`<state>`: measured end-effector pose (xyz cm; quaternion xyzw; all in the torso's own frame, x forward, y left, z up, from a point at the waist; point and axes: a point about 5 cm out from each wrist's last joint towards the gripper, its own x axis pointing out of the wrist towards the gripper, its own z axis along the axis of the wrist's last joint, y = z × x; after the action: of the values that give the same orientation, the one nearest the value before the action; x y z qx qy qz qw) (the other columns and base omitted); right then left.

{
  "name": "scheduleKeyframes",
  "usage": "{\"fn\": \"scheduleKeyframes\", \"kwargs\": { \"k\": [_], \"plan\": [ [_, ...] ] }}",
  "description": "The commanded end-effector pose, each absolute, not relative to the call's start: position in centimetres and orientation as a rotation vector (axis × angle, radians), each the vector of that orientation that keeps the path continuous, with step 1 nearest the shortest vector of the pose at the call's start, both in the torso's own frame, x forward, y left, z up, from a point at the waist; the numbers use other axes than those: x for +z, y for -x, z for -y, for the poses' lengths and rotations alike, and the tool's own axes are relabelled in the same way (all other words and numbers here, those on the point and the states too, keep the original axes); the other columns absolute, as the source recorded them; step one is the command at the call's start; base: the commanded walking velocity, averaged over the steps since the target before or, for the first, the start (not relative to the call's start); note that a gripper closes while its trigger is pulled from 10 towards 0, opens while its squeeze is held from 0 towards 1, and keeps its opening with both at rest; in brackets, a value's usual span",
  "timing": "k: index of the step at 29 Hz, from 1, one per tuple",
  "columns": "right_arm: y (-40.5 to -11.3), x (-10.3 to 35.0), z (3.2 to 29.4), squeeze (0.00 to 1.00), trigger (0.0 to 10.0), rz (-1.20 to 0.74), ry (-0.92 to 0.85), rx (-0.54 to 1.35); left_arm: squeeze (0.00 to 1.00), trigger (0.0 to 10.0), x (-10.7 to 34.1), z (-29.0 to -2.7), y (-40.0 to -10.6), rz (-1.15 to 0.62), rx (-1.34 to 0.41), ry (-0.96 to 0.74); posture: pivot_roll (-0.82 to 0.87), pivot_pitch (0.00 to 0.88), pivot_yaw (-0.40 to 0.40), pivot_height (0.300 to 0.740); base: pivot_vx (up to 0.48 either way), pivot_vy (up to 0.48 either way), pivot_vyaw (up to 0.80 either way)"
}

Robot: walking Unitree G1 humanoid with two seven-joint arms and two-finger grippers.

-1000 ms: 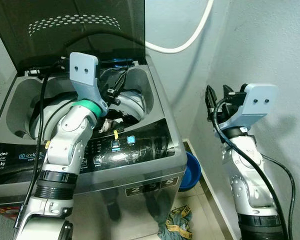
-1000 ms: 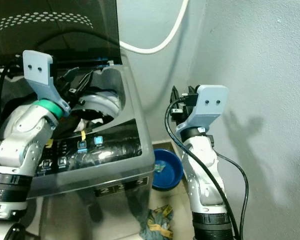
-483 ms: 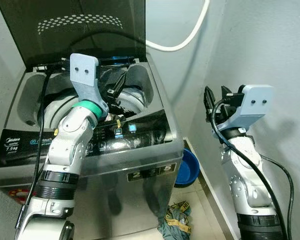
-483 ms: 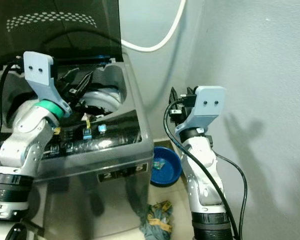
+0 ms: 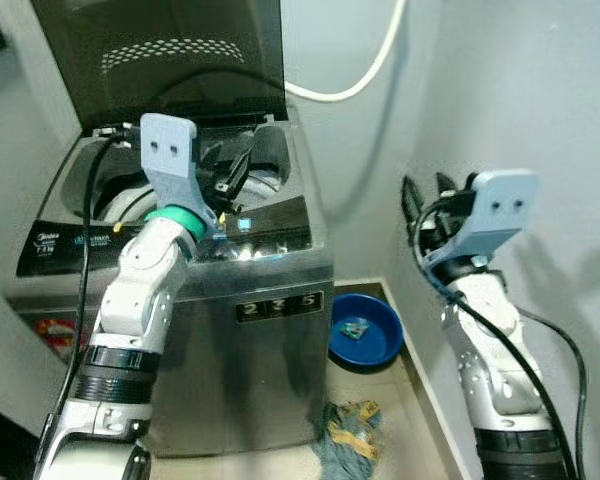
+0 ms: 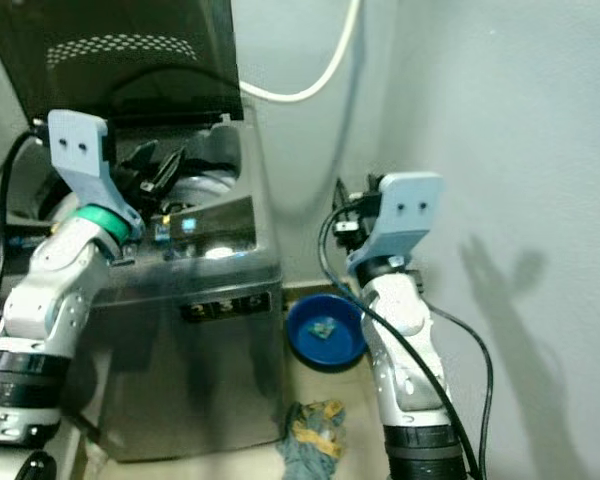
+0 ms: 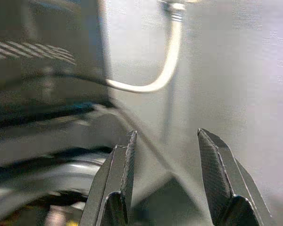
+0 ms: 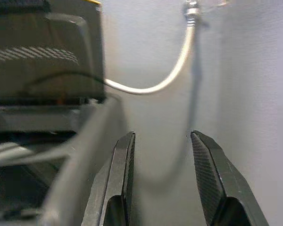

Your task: Clothes washing

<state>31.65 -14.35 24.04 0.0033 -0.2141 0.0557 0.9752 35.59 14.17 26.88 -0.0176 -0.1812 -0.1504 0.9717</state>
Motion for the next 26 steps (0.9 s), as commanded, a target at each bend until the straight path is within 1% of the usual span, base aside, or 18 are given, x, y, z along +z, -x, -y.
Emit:
{"fn": "scheduleKeyframes", "kwargs": {
  "k": [1, 5, 9, 11, 12, 17, 19, 22, 23, 25, 26],
  "plan": [
    [-31.6, 24.1, 14.1, 0.00, 10.0, 0.439, -0.001, 0.125, 0.00, 10.0, 26.5, -14.4, -35.7, 0.353, -0.294, 0.026, -0.01, 0.000, 0.059, 0.740, -0.386, 0.000, 0.00],
    [-31.7, 24.1, 14.0, 0.00, 10.0, 0.438, 0.005, 0.129, 0.00, 10.0, 26.5, -14.3, -35.7, 0.354, -0.294, 0.027, -0.01, 0.000, 0.057, 0.740, -0.373, 0.000, 0.00],
    [-31.7, 23.9, 13.8, 0.00, 10.0, 0.434, 0.035, 0.146, 0.00, 10.0, 26.5, -14.3, -35.8, 0.356, -0.292, 0.030, -0.01, 0.000, 0.056, 0.740, -0.190, 0.000, 0.12],
    [-31.7, 23.8, 13.7, 0.00, 10.0, 0.433, 0.055, 0.156, 0.00, 10.0, 26.5, -14.3, -35.8, 0.354, -0.292, 0.031, -0.01, 0.000, 0.055, 0.740, 0.000, 0.000, 0.79],
    [-31.6, 23.5, 13.3, 0.00, 10.0, 0.424, 0.097, 0.180, 0.00, 10.0, 26.3, -14.1, -35.8, 0.347, -0.295, 0.032, -0.01, 0.000, 0.055, 0.740, 0.000, 0.000, 0.79],
    [-31.3, 22.2, 12.6, 0.00, 10.0, 0.393, 0.140, 0.246, 0.00, 10.0, 25.2, -13.5, -35.6, 0.314, -0.322, 0.002, -0.01, 0.000, 0.054, 0.740, 0.000, 0.000, 0.79],
    [-30.8, 20.2, 12.2, 0.00, 10.0, 0.328, 0.141, 0.329, 0.00, 10.0, 23.5, -12.6, -35.2, 0.270, -0.355, -0.042, 0.00, 0.000, 0.054, 0.740, 0.000, 0.000, 0.79],
    [-30.5, 19.1, 12.0, 0.00, 10.0, 0.291, 0.137, 0.365, 0.00, 10.0, 22.4, -12.3, -34.9, 0.243, -0.368, -0.055, 0.00, 0.000, 0.054, 0.740, 0.000, 0.000, 0.79],
    [-30.1, 17.4, 12.0, 0.00, 10.0, 0.236, 0.132, 0.404, 0.00, 10.0, 20.7, -12.0, -34.5, 0.198, -0.382, -0.077, 0.00, 0.000, 0.054, 0.740, 0.000, 0.000, 0.79],
    [-30.1, 17.4, 12.0, 0.00, 10.0, 0.236, 0.132, 0.404, 0.00, 10.0, 20.7, -12.0, -34.5, 0.198, -0.382, -0.077, 0.00, 0.000, 0.054, 0.740, 0.000, 0.000, 0.79],
    [-29.7, 16.1, 12.0, 0.00, 10.0, 0.192, 0.135, 0.431, 0.00, 10.0, 19.3, -11.7, -34.2, 0.161, -0.393, -0.099, 0.00, 0.001, 0.054, 0.740, 0.000, 0.000, 0.79]
  ]
}}
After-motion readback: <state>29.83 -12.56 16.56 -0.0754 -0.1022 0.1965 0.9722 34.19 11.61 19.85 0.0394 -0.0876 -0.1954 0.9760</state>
